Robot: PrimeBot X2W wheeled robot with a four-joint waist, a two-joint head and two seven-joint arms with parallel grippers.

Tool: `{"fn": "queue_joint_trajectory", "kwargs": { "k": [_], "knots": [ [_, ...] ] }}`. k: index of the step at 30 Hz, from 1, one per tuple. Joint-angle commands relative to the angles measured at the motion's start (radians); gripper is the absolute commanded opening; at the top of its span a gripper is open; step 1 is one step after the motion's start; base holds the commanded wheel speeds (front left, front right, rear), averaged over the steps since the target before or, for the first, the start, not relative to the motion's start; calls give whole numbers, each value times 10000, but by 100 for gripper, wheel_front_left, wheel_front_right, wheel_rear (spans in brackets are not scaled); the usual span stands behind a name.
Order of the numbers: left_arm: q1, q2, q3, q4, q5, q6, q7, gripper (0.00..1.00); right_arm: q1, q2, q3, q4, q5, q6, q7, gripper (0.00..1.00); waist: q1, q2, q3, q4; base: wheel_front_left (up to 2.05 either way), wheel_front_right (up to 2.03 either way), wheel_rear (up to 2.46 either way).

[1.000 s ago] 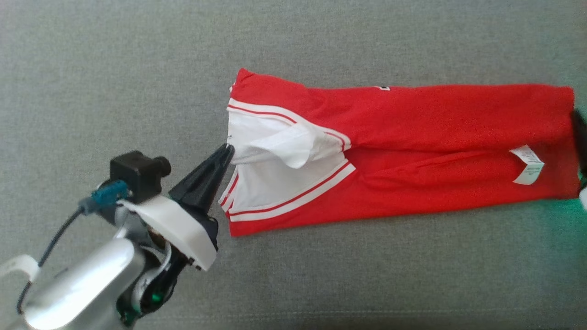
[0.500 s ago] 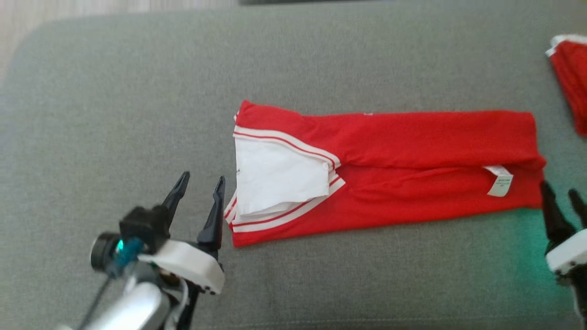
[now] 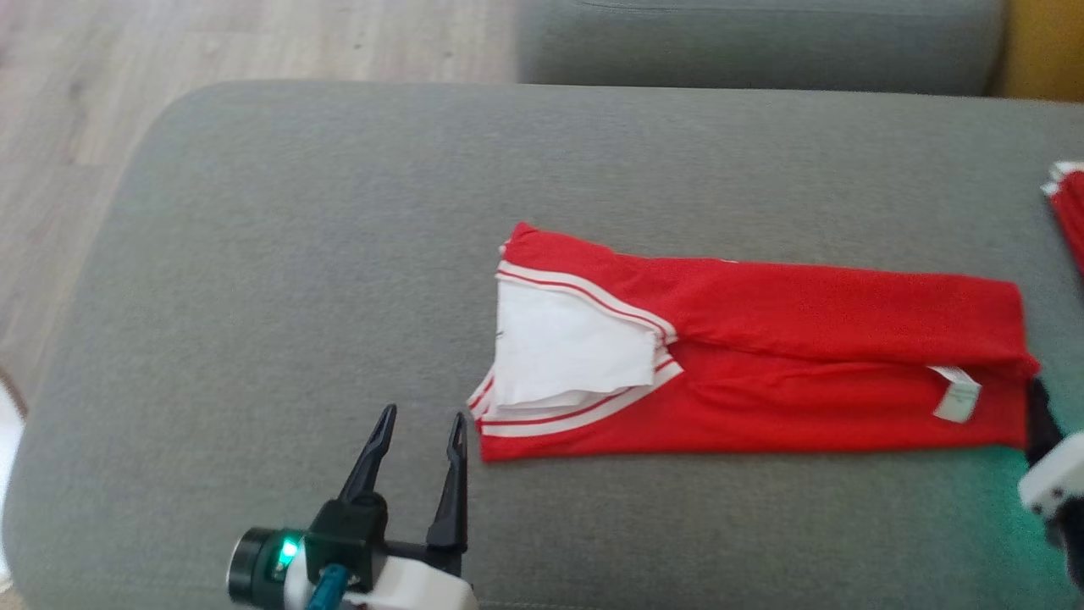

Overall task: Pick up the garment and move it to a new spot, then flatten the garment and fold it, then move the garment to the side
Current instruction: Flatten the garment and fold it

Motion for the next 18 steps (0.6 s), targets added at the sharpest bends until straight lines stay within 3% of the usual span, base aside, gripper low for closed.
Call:
{"fn": "queue_joint_trajectory", "kwargs": {
  "k": [1,12,17,18],
  "knots": [
    [-217,-177,540,-342,299,-178,-121,100,-882,-214,-121,164,-334,65,-140,100,1,-1,52,348,0,0,0],
    [-52,-879,1150,-187,1060,-1013,-121,100,-2338,-576,-1136,2693,-1552,65,29,100,1,-1,582,837,0,0,0],
    [74,-1129,1478,-152,1285,-1290,-121,100,-2435,-270,-1231,3386,-1354,65,564,100,1,-1,605,748,0,0,0],
    [97,-1176,1557,-161,1325,-1330,-121,100,-2447,-133,-1180,3411,-1078,65,772,87,1,-1,612,703,0,0,0]
  ]
}}
